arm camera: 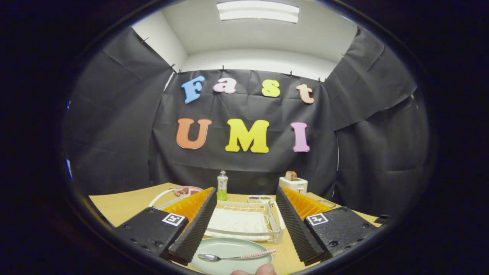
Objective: Take the plate from the dish rack, then take the spoon from the basket and place it into the plate.
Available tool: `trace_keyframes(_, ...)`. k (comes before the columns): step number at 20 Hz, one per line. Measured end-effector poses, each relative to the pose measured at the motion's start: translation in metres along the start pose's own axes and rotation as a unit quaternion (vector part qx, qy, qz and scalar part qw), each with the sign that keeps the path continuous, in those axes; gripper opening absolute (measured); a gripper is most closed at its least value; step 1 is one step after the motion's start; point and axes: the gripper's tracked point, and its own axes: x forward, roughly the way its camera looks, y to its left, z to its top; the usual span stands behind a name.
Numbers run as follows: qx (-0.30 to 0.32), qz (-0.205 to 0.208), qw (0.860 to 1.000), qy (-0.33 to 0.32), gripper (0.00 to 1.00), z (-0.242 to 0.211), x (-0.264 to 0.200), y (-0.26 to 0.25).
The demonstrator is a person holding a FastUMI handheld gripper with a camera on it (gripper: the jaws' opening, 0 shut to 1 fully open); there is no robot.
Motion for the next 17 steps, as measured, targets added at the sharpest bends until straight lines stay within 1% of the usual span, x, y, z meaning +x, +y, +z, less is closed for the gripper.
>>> trace_keyframes(3, -0.002, -0.008, 1.000, -0.002, 1.00, 0.0047, 0.0023, -0.0006)
trace_keyframes(5, 0.001, -0.001, 1.000, 0.003, 1.00, 0.0038, 0.0020, 0.0053)
trace_keyframes(8, 0.005, -0.004, 1.000, -0.001, 1.00, 0.0072, 0.0023, 0.0031)
trace_keyframes(11, 0.015, -0.003, 1.000, 0.012, 1.00, 0.0014, 0.0049, 0.0026)
trace_keyframes(17, 0.017, -0.011, 1.000, 0.014, 1.00, -0.0003, 0.0055, -0.0018)
